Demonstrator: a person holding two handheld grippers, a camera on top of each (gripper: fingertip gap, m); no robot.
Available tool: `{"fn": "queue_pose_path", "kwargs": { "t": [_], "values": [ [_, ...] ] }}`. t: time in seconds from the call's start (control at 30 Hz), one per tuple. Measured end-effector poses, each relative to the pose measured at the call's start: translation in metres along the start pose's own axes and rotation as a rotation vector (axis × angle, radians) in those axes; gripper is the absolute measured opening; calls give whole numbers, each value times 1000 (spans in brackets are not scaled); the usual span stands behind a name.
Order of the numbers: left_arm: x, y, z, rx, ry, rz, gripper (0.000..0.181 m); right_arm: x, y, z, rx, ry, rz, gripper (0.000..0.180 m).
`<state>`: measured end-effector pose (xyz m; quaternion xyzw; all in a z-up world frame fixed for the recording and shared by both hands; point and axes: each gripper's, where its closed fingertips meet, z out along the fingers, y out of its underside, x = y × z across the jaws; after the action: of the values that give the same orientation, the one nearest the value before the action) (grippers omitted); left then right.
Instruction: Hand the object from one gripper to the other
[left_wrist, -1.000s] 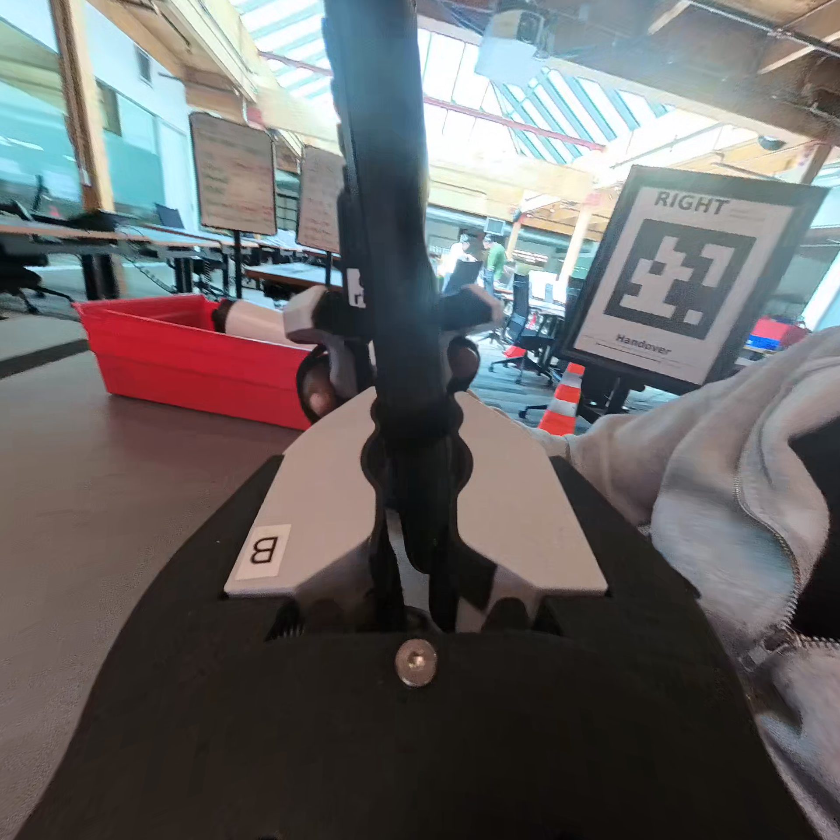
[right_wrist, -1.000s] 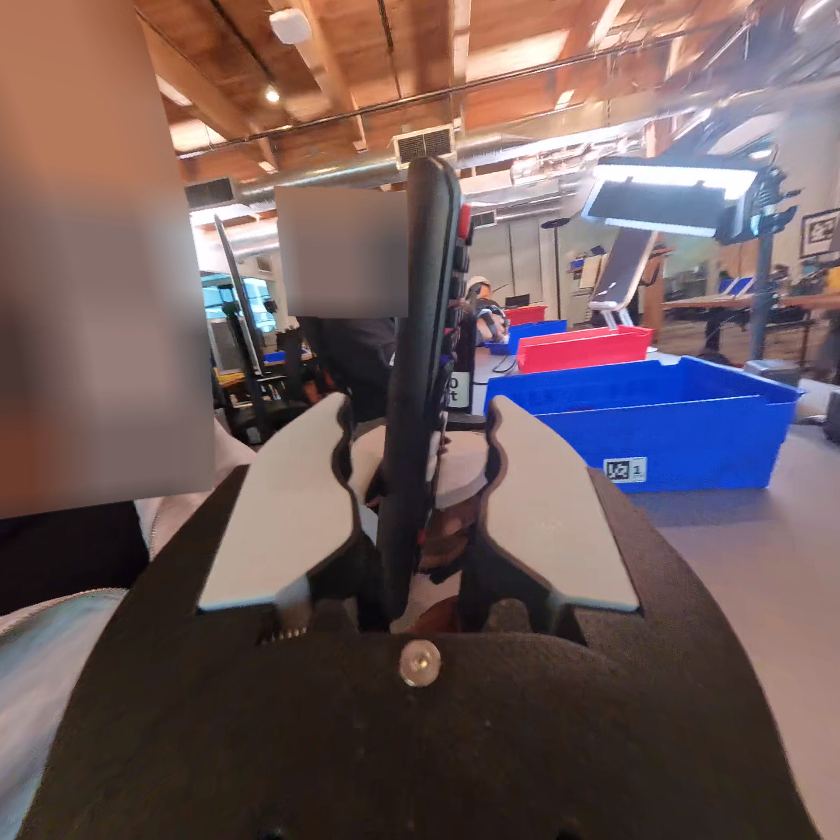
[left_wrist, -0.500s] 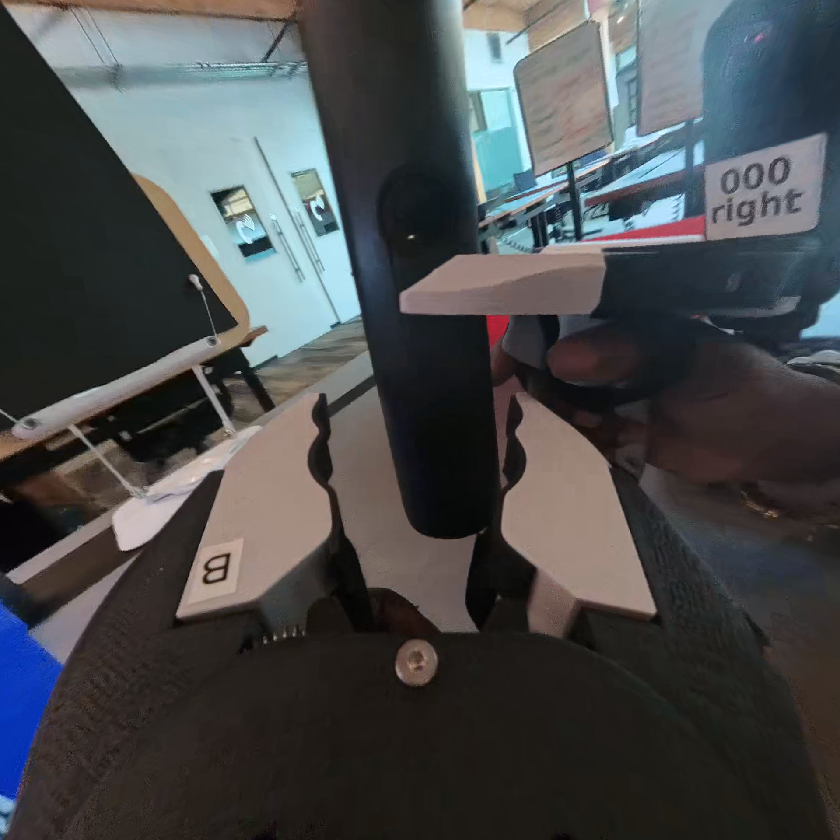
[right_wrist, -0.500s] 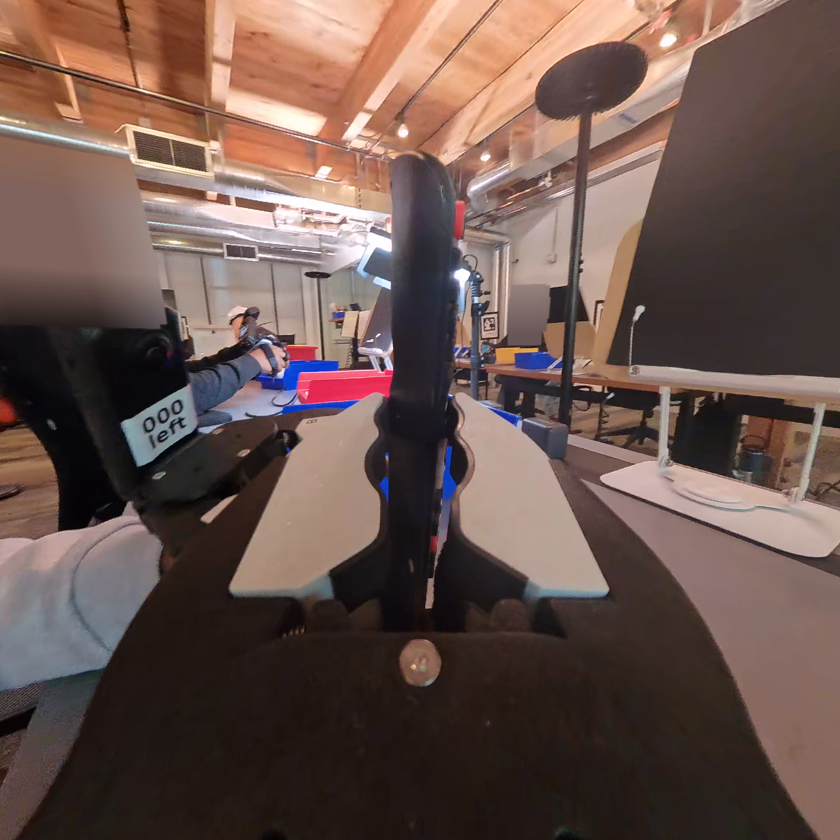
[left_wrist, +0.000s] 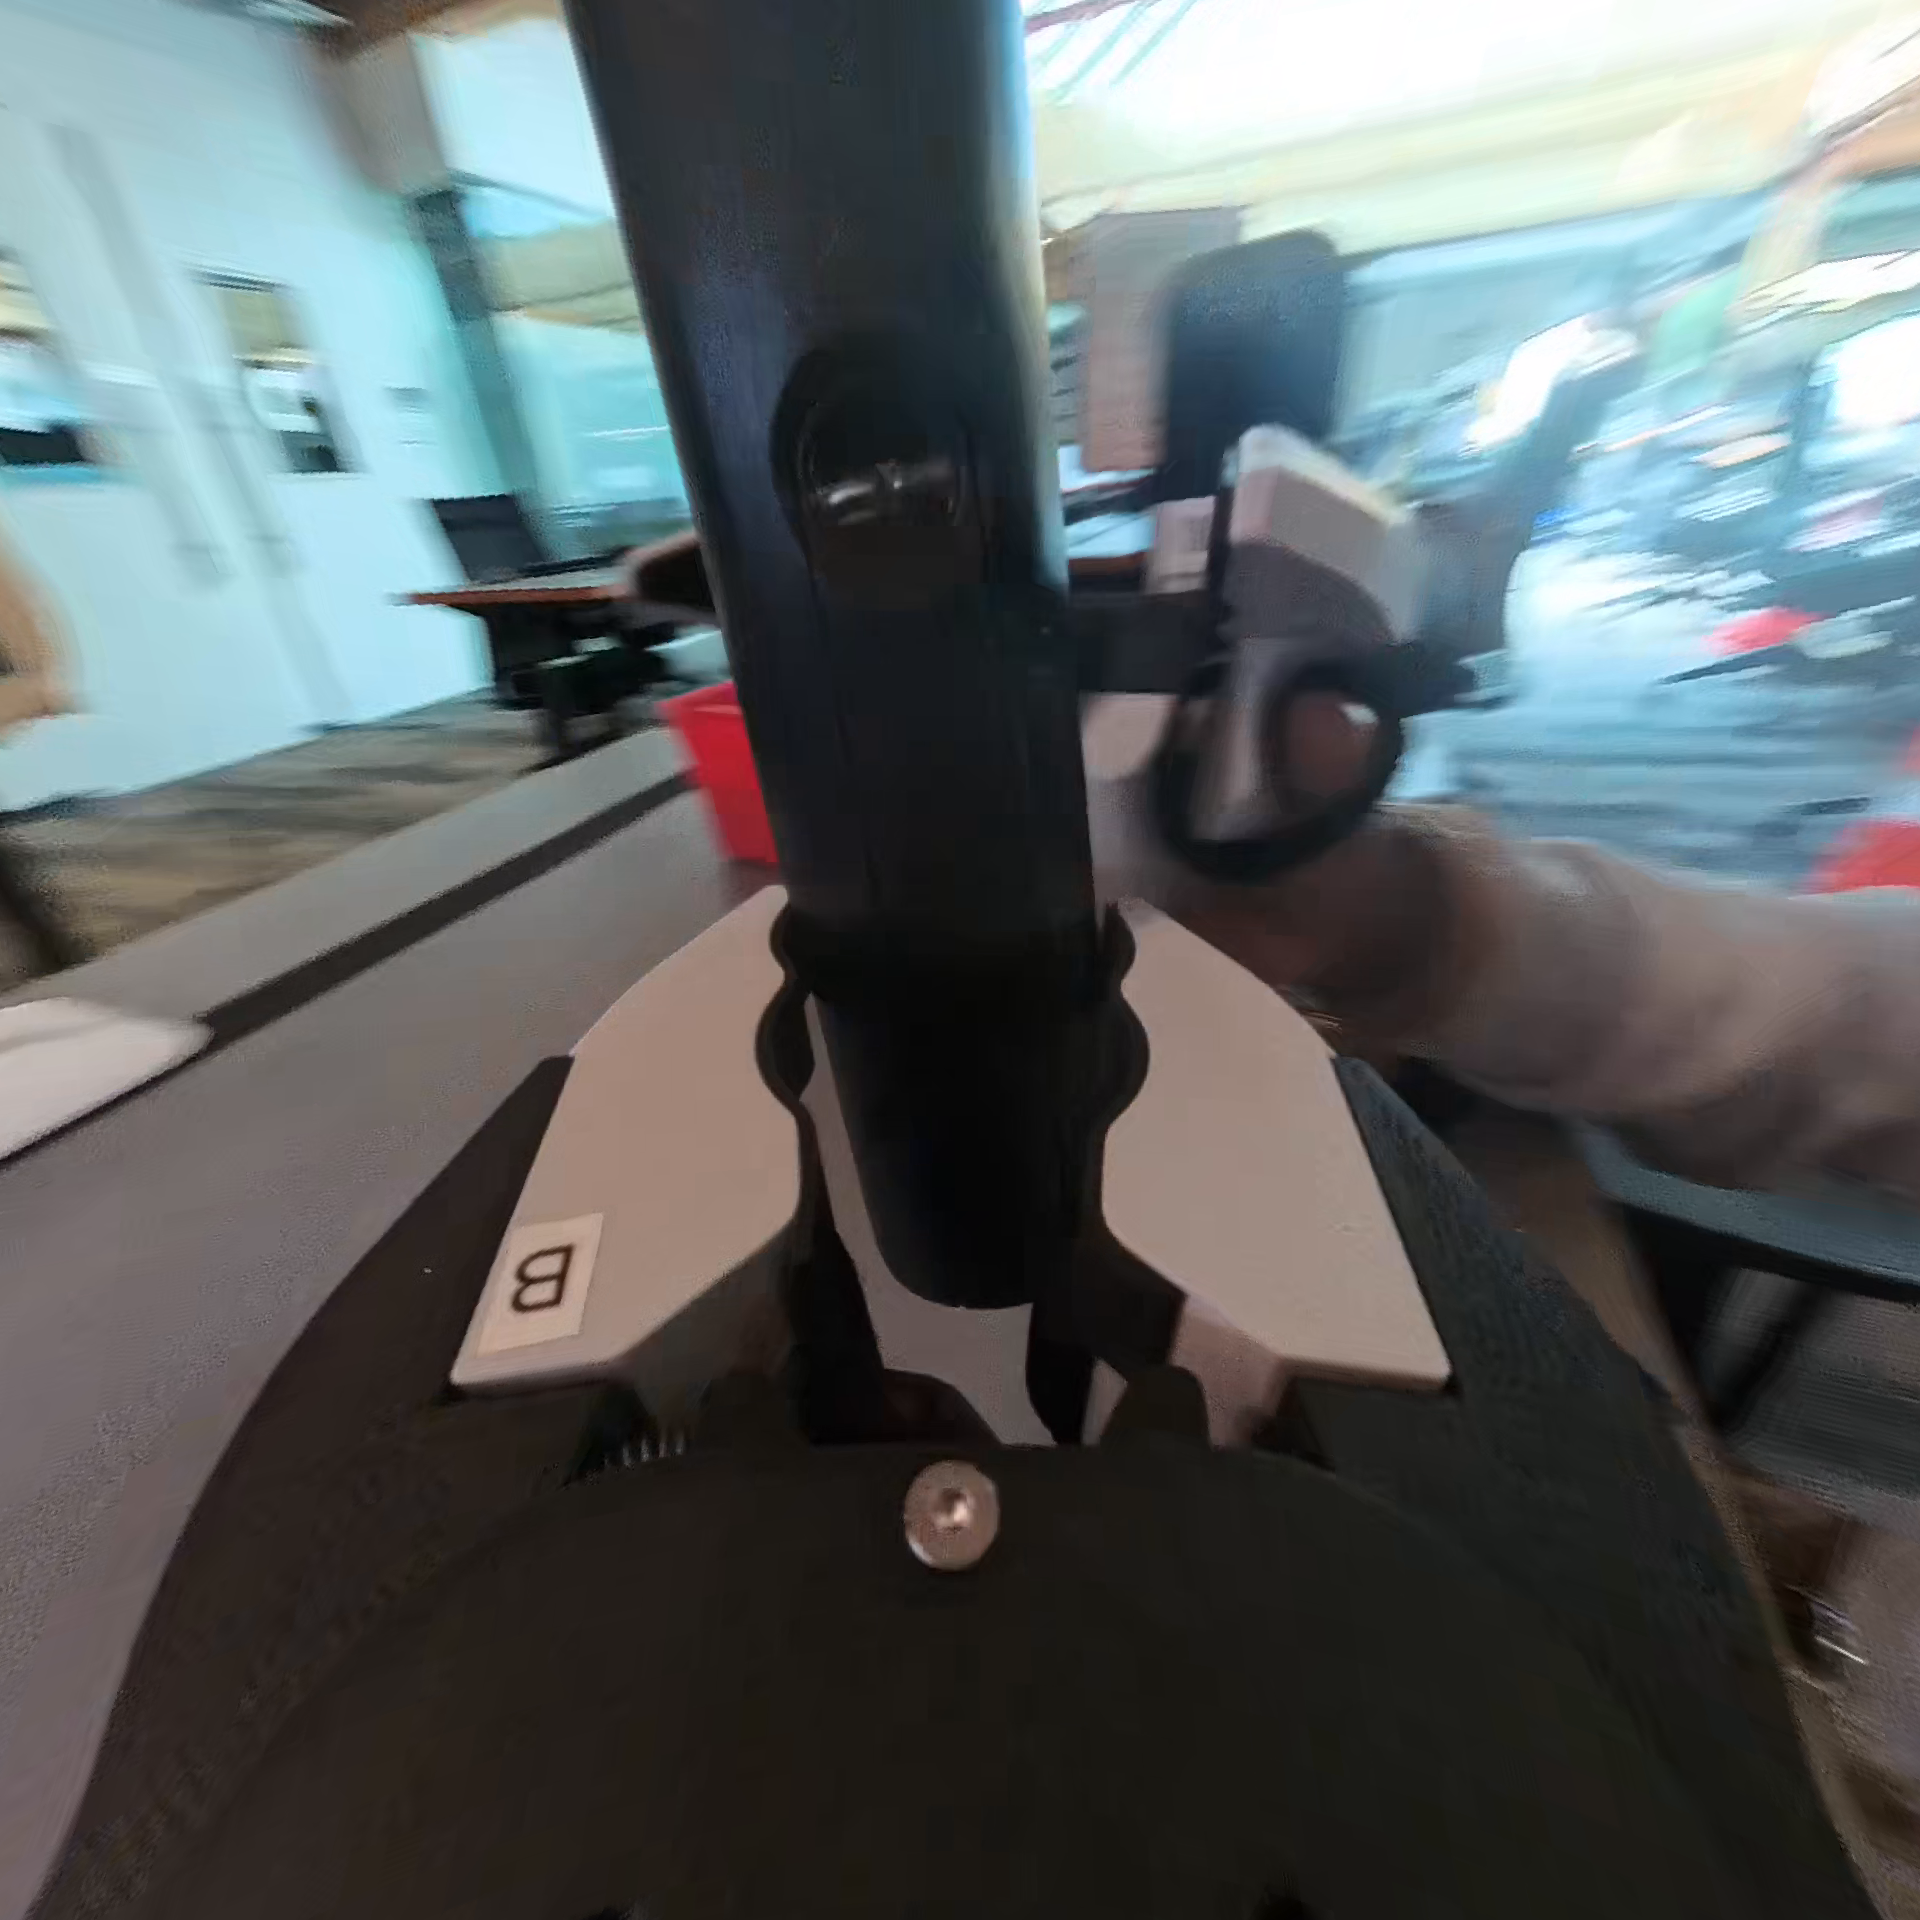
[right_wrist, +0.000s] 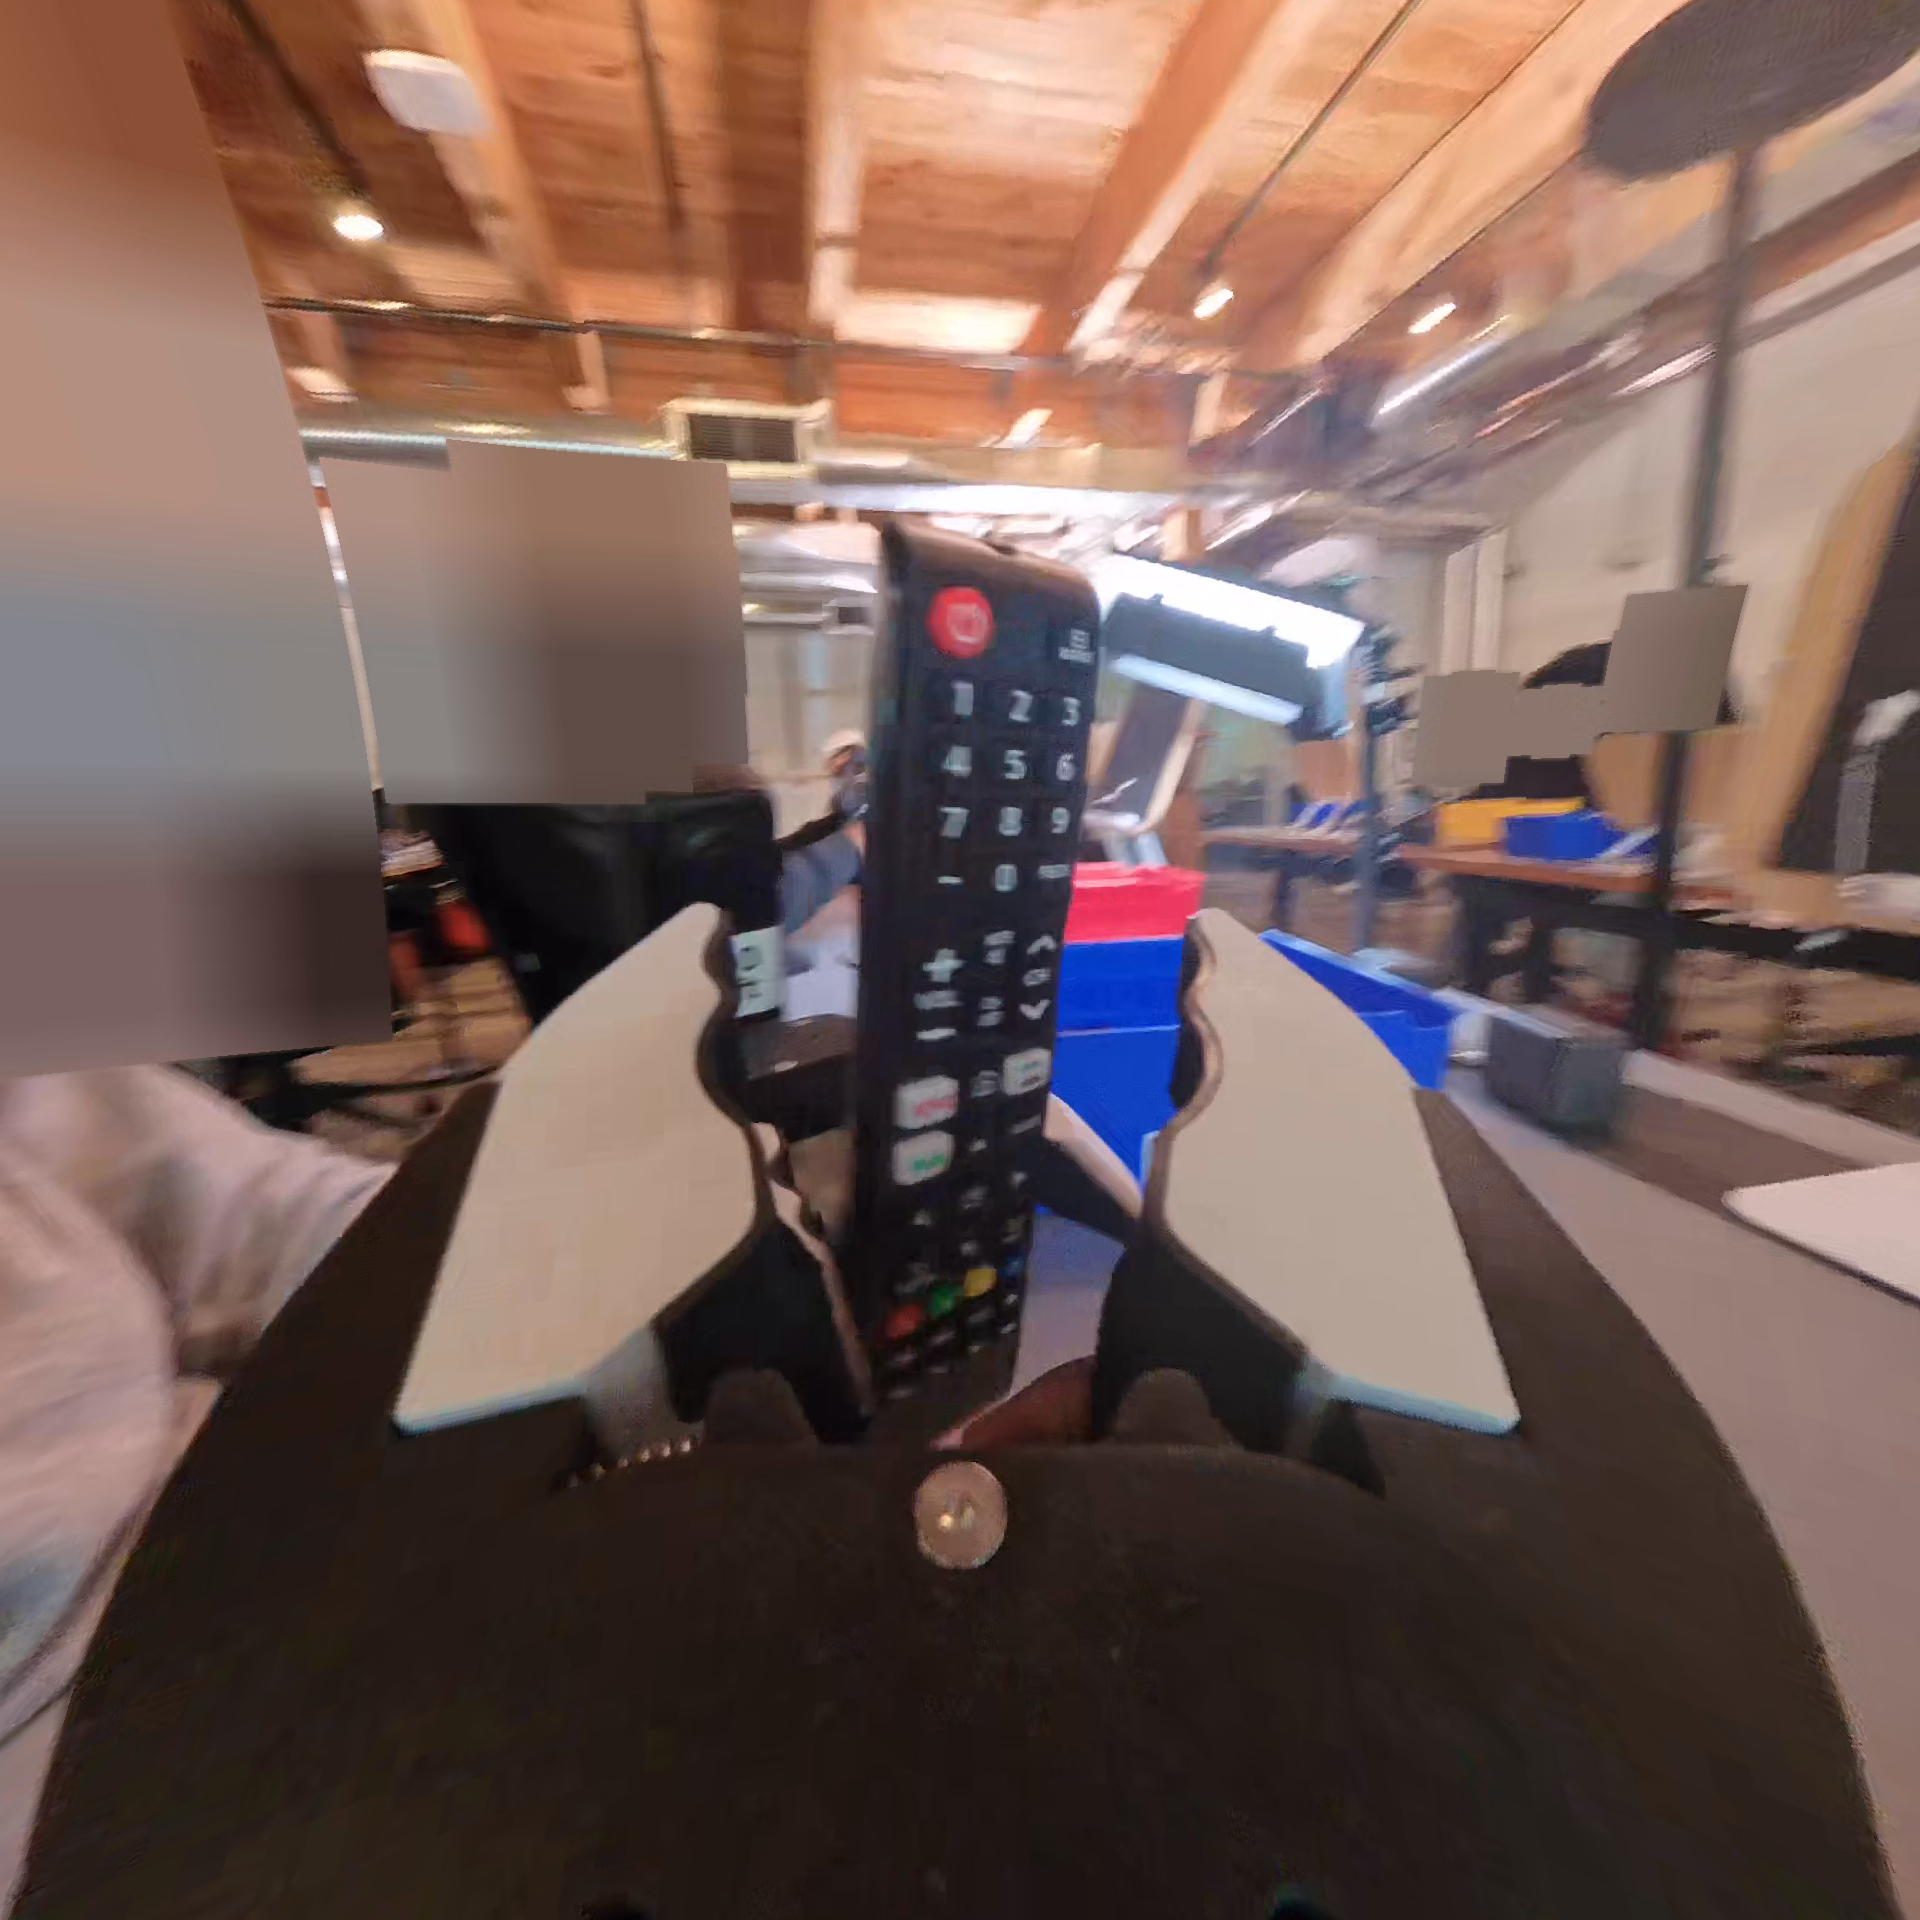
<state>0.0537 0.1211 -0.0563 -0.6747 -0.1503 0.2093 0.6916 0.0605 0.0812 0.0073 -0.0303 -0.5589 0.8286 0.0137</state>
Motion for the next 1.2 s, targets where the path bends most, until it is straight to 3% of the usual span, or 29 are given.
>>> {"fn": "queue_pose_path", "kwargs": {
  "t": [0.07, 0.17, 0.27, 0.33, 0.4, 0.43, 0.57, 0.73, 0.8, 0.87, 0.93, 1.03, 1.2],
  "values": [
    [18, -5, -1, 34, 160, -99, 53, -5, 1, -3, -81, -133, 83, 99],
    [28, -7, -2, 41, 241, -137, 52, -18, 8, -13, -220, -334, 238, 99],
    [35, -3, -1, 14, 294, -154, 52, -24, 14, -14, -224, -395, 240, 93],
    [41, 1, -1, -10, 337, -167, 52, -28, 22, -11, -233, -408, 215, 84],
    [46, 3, -1, -24, 373, -187, 53, -37, 23, -12, -231, -464, 181, 55],
    [46, 1, -2, -17, 382, -200, 53, -39, 22, -12, -229, -468, 164, 54],
    [28, 5, 4, -35, 238, -145, 56, -24, 26, -8, -235, -308, 42, 53],
    [-22, 13, 0, -130, -262, 276, 68, 13, 31, -2, -212, 37, -85, 52],
    [-27, 10, -2, -135, -335, 373, 65, 22, 22, -5, -167, 90, -49, 52],
    [-27, 14, 0, -159, -351, 390, 57, 29, 17, -9, -135, 134, -27, 52],
    [-24, 18, 3, -172, -337, 408, 33, 29, 20, -9, -148, 136, -17, 52],
    [-24, 15, 1, -137, -307, 318, 30, 29, 21, -8, -143, 148, -20, 53],
    [10, -7, -3, 60, 72, -43, 26, 23, 2, -13, -55, 6, 68, 97]
  ]
}}
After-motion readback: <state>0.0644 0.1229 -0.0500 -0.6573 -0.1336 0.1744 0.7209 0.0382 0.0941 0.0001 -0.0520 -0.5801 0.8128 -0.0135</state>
